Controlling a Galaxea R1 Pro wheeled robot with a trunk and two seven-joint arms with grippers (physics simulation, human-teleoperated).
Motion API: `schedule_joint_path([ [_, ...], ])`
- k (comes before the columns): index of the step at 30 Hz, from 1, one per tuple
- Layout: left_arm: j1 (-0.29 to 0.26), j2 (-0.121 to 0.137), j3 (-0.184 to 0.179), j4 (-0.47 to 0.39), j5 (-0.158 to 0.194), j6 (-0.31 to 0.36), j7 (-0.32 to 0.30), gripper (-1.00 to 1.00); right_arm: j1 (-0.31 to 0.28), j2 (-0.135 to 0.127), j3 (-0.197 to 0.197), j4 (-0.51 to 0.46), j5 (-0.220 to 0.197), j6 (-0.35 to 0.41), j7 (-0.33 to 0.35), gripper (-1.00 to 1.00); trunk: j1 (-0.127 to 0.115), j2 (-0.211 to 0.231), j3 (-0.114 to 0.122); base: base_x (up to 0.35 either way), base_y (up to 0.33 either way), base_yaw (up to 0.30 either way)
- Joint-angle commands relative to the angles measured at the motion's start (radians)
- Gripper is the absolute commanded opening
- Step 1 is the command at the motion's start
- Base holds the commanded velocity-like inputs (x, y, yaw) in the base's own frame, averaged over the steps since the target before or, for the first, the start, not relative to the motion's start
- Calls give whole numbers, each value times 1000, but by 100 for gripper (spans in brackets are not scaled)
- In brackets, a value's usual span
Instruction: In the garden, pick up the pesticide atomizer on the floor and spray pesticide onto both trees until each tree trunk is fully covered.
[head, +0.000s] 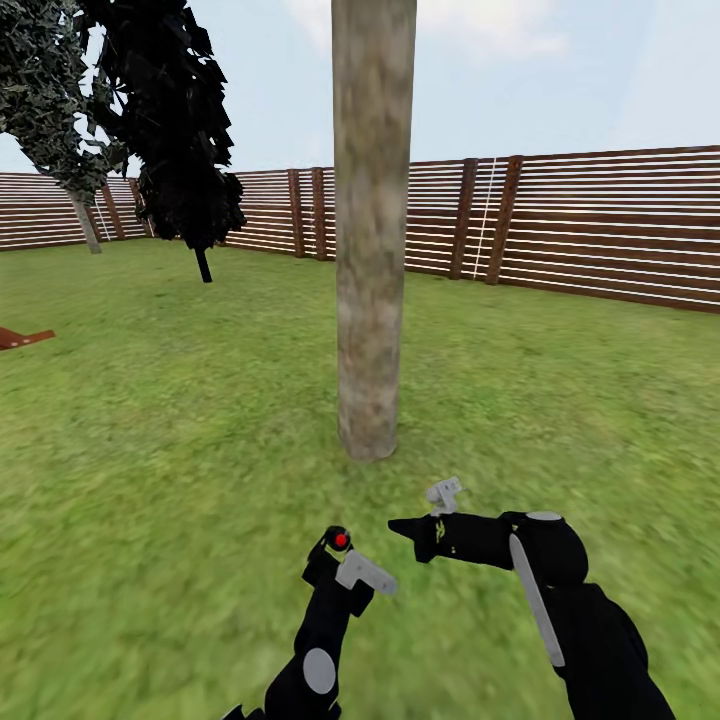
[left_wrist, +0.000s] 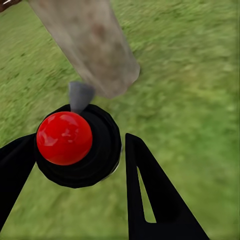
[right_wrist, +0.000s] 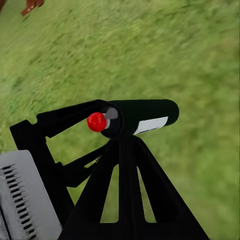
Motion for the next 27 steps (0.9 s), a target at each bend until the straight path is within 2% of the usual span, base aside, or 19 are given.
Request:
schedule_joint_path([
  [1,-1,0,-2,-1,-10,9,2,-100,0,1,0,-1,3,6,5,-100,0,0,-1,0,0,0],
  [27,-1,0,-5,-1,-10,9,1,-100,-5,8,2,-1,2,9,6,-100,0,0,-1,0,0,0],
])
